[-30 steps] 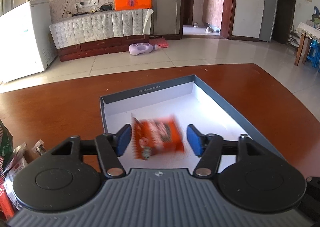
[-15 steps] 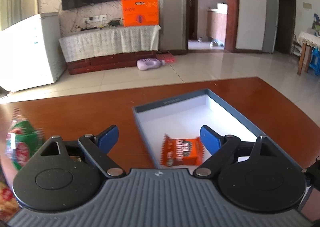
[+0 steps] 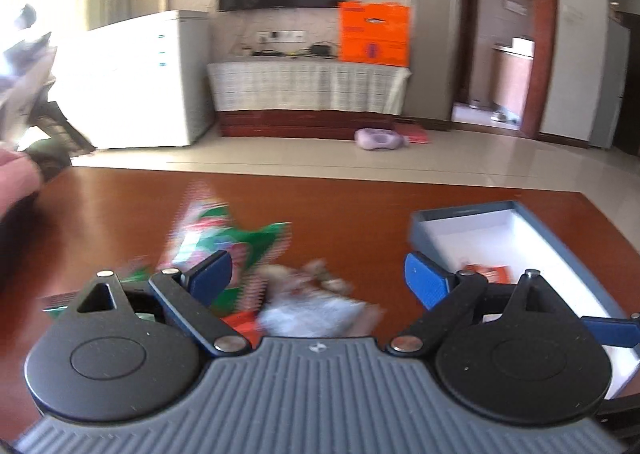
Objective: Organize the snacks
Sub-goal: 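Move right gripper to clear pastry bag while left moves to green shrimp-chip bag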
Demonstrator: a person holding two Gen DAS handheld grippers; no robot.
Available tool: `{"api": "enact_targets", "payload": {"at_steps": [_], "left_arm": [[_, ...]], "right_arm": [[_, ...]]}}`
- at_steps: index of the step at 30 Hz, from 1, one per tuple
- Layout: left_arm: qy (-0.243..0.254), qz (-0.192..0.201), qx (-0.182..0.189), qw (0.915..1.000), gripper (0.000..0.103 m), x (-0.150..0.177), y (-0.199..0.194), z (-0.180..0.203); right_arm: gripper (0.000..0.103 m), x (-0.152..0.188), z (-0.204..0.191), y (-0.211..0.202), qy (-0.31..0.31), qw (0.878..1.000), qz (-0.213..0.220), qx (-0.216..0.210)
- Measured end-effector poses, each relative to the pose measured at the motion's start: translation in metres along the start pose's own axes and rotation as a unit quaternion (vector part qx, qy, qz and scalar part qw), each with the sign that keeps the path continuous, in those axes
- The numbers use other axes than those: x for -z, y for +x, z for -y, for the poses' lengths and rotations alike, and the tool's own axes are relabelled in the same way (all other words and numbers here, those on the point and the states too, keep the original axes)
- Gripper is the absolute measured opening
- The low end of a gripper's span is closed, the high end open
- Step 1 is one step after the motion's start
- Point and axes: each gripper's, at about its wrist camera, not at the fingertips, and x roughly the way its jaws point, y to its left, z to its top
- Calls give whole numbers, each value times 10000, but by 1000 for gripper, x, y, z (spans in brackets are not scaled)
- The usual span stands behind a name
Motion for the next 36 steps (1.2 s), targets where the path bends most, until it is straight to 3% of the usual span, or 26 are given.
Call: {"api": "enact_targets", "payload": {"at_steps": [3, 6, 10, 14, 18, 27, 33, 36], "left_arm": [[-195, -72, -378, 9991, 96, 9, -14, -38], [-424, -235, -714, 9963, 96, 22, -23, -73], [-524, -400, -1113, 9916, 97, 36, -31, -110], [-640, -559, -1251, 9885, 98, 44, -28, -142], [-929, -753, -1098, 9867, 99, 46, -19, -159], [-924, -1070, -658, 9878, 103, 46, 11, -158], [-1011, -1061, -495, 9880, 103, 44, 24, -157], [-896, -991, -368, 9904, 89, 43, 21, -152]], "right_arm": [[70, -1, -22, 7, -315, 9986, -99, -419], [79, -2, -46, 18, -673, 9952, -200, -676], [80, -2, -73, 36, -1047, 9905, -351, -819], [80, 1, -88, 59, -1238, 9875, -636, -740], [80, 3, -96, 76, -1272, 9867, -795, -620], [82, 1, -97, 85, -1321, 9857, -859, -593], [81, 1, -98, 85, -1383, 9846, -904, -574], [78, 2, -95, 85, -1308, 9848, -955, -632]]}}
